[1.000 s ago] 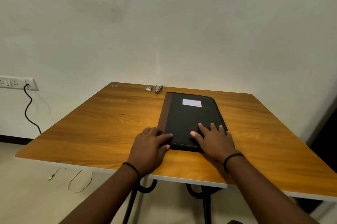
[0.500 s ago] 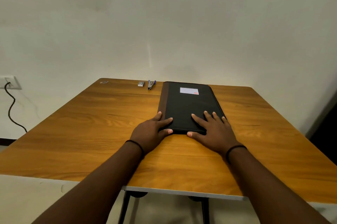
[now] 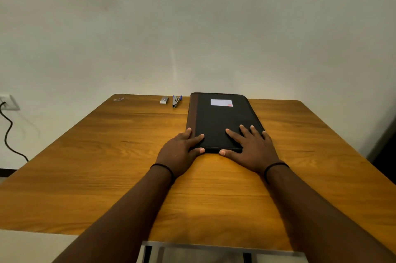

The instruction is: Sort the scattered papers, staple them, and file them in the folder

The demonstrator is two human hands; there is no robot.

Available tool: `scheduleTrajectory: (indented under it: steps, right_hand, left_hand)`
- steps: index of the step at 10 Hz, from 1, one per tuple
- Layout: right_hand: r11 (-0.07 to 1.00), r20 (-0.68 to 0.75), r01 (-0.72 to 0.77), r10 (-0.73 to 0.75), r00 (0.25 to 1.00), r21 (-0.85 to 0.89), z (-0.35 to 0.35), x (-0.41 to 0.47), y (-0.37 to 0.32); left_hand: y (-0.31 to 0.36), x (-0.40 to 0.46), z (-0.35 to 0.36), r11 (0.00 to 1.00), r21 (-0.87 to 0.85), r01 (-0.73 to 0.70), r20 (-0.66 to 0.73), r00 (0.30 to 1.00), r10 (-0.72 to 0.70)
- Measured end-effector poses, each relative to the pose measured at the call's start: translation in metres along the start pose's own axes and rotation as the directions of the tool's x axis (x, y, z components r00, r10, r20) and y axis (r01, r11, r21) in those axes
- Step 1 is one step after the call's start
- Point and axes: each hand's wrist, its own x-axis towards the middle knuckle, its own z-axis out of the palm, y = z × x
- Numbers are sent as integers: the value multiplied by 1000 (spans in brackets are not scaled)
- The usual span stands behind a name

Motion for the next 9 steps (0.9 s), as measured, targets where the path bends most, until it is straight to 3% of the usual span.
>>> scheduleTrajectory:
  steps: [2,4,9]
  right_hand:
    - [1000,-124,27,-29,992,-16,-6,-46,-30]
    - [996,22,8,-10,1000,85,-1,-96,-73]
    - [985,136,-133,118,984,111,-10,-98,-105]
  left_hand:
    - [2,-27,-2,983,44,180,-100,980,-175]
    - [-10,-79,-7,947,92,307,-57,951,-303]
    - [-8,-95,-23,955,64,289,58,954,-293]
